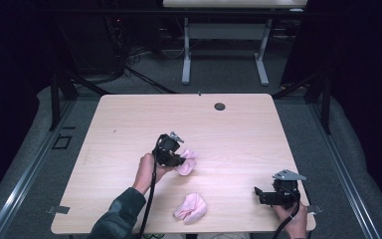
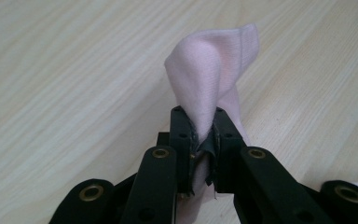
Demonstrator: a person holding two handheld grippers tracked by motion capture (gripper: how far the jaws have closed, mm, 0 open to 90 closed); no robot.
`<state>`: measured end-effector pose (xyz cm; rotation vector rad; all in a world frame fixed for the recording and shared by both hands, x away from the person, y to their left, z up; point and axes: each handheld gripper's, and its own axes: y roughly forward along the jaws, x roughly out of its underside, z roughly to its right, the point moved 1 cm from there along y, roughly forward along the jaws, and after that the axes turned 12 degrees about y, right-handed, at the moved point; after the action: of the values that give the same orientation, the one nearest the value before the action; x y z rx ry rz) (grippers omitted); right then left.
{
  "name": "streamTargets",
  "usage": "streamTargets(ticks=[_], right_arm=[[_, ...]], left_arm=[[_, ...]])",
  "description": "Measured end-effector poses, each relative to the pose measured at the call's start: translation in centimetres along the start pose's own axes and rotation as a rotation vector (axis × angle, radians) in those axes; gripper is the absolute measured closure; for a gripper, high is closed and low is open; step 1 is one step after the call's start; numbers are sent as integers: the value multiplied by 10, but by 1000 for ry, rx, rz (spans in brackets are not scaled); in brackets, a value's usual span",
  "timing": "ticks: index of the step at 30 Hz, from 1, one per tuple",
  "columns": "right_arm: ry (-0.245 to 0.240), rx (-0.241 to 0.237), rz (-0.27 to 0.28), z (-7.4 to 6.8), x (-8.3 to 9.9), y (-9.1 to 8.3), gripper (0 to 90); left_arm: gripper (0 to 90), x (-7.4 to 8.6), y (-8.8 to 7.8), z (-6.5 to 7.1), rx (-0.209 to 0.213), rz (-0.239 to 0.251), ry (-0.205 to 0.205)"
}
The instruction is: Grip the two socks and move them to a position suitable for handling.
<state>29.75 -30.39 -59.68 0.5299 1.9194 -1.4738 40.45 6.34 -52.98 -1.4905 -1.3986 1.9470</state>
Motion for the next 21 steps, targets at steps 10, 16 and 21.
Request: streamTargets(ticks=[10, 16, 21], right_arm=[[0, 1, 4, 0, 0, -1, 64], [0, 1, 5, 0, 0, -1, 64], [-2, 0, 3, 0, 0, -1, 65]], left_arm=[[663, 2, 32, 2, 40, -57, 7], [305, 7, 17, 0, -6, 6, -11], [184, 16, -9, 4, -46, 61, -15]])
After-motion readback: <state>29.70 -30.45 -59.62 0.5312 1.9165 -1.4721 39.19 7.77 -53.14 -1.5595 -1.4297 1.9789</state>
